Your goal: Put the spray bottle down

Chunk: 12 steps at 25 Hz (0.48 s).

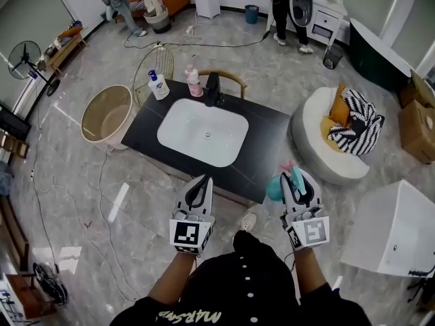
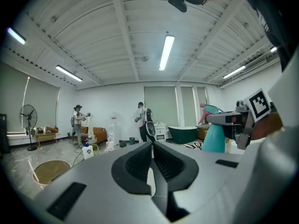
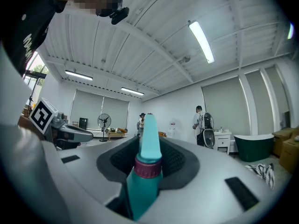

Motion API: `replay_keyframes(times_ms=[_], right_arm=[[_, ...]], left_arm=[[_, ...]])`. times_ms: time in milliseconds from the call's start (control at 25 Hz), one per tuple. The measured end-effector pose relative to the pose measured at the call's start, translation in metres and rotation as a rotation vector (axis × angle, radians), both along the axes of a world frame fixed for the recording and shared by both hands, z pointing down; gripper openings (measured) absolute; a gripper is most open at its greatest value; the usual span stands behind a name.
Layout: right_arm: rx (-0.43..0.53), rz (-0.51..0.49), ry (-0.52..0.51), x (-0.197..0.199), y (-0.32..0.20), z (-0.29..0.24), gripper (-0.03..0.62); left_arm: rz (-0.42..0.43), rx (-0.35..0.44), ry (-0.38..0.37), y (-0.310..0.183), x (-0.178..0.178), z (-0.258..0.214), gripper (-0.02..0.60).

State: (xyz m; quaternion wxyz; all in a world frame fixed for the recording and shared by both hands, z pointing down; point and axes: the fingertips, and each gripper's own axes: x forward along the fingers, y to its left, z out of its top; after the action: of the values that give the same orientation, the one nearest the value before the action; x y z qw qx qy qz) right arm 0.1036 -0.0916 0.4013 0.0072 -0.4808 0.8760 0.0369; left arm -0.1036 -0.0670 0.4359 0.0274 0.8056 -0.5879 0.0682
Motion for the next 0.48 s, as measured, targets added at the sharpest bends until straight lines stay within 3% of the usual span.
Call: replay_keyframes(times_ms=[480], right_arm=[[0.009, -0.023, 0.001, 0.022, -0.097, -0.004, 0.118]], left_arm=[[-0.029, 0.003, -0.016, -0.093, 0.021, -0.003, 0.021]])
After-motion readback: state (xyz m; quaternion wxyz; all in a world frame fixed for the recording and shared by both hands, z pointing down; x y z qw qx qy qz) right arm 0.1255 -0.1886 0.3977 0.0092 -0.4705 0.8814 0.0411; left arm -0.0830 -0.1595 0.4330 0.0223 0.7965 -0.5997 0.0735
